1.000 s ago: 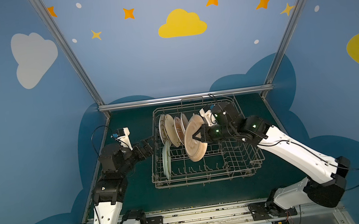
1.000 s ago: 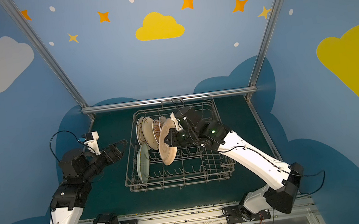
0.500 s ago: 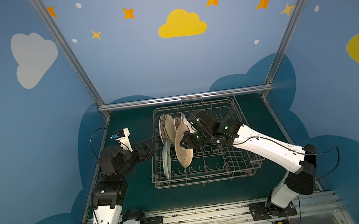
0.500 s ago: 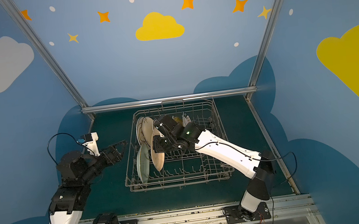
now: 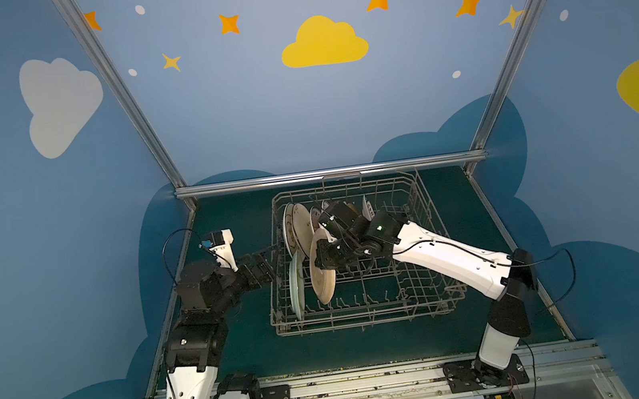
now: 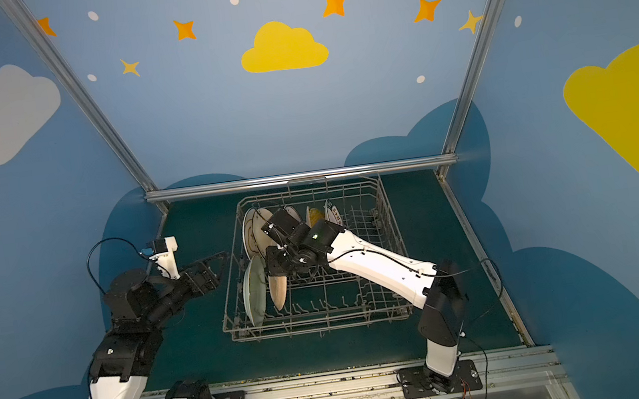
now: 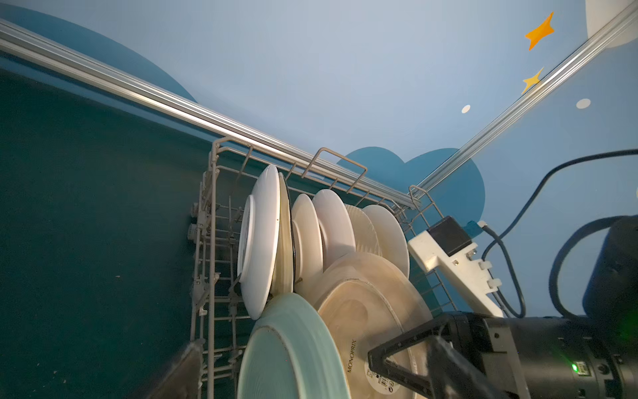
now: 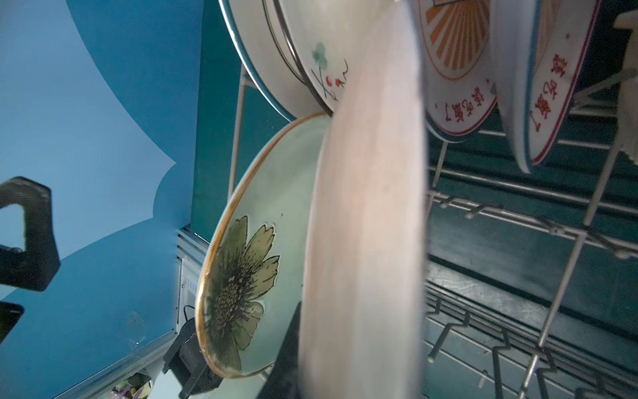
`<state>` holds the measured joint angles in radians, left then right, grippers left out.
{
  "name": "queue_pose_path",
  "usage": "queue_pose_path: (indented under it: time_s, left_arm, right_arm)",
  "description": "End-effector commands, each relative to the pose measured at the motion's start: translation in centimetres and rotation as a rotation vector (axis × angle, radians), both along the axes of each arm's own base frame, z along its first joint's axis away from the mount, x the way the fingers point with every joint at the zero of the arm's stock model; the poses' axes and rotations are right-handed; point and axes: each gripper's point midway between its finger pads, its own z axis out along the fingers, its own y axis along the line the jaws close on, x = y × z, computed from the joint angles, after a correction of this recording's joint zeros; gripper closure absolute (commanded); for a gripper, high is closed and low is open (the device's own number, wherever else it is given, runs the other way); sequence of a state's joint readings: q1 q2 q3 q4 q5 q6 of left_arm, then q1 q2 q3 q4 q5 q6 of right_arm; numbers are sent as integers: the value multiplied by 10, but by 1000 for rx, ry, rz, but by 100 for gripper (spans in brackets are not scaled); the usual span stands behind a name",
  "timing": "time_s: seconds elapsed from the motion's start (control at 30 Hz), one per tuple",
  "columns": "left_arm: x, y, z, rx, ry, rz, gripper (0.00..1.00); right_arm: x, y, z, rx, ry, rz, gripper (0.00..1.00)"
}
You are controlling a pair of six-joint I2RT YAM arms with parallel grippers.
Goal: Load the plates into the dish rack
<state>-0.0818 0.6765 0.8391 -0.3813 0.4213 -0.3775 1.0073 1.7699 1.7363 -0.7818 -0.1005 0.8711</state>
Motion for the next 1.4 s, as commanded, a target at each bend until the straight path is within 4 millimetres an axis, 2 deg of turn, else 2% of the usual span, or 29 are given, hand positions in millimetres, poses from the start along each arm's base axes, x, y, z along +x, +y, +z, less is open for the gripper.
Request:
queue_pose_path:
  time_s: [0.0, 0.23, 0.3, 0.47, 1.07, 1.37]
  left_arm:
    - [-1, -3, 4, 6, -32, -20, 0]
    - [-2, -3, 5, 6, -35, -18, 0]
    - [-2, -3, 5, 7, -35, -17, 0]
    - [-2, -3, 5, 8, -37, -16, 0]
    - [-3, -2, 4, 12, -35, -12, 0]
    - [-3, -2, 5, 13, -36, -8, 0]
  right_arm:
    - [5, 16, 39, 106, -64, -5, 100]
    - [5, 14, 60, 106, -134, -7, 100]
    - [3, 17, 60, 109, -127, -3, 100]
    - [-1, 25, 45, 86, -86, 6, 100]
    - [-8, 22, -1, -77, -61, -44, 100]
    - [-2, 13, -11, -220, -118, -135, 100]
